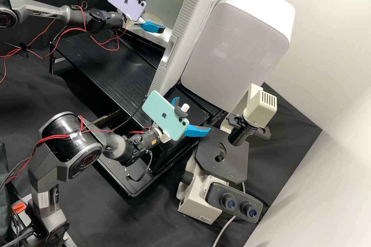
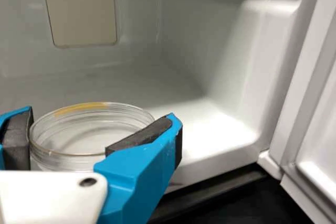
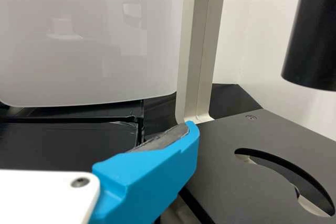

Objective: Place the petri dish in the incubator

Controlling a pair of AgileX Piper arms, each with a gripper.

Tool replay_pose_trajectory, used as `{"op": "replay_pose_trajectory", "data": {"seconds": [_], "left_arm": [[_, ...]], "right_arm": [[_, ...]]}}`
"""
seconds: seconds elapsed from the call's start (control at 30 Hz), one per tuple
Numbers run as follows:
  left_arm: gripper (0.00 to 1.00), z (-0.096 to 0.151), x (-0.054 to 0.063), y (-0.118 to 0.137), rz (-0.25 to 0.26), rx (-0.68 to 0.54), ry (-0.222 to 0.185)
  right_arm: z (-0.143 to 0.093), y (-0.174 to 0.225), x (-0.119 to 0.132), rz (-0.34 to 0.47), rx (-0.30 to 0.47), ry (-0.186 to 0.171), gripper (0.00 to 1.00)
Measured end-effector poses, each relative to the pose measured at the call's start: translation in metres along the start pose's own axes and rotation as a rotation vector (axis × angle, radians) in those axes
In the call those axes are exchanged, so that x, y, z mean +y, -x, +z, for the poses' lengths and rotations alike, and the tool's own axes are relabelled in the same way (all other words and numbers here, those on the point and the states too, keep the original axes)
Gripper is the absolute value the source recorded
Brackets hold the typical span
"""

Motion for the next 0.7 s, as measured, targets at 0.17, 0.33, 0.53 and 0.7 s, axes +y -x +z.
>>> {"op": "replay_pose_trajectory", "data": {"seconds": [0.17, 0.33, 0.53, 0.7], "left_arm": [[0.0, 0.0, 0.0, -0.007, -0.002, 0.033, -0.002], [0.0, 0.0, 0.001, -0.012, 0.001, 0.056, 0.017], [0.0, 0.001, 0.002, -0.019, 0.015, 0.061, 0.043], [0.0, 0.0, 0.007, -0.024, 0.038, 0.065, 0.052]], "right_arm": [[0.0, 0.0, 0.0, 0.0, 0.0, 0.0, 1.0], [0.0, 0.0, 0.0, 0.0, 0.0, 0.0, 1.0], [0.0, 0.0, 0.0, 0.0, 0.0, 0.0, 1.0], [0.0, 0.0, 0.0, 0.0, 0.0, 0.0, 1.0]]}}
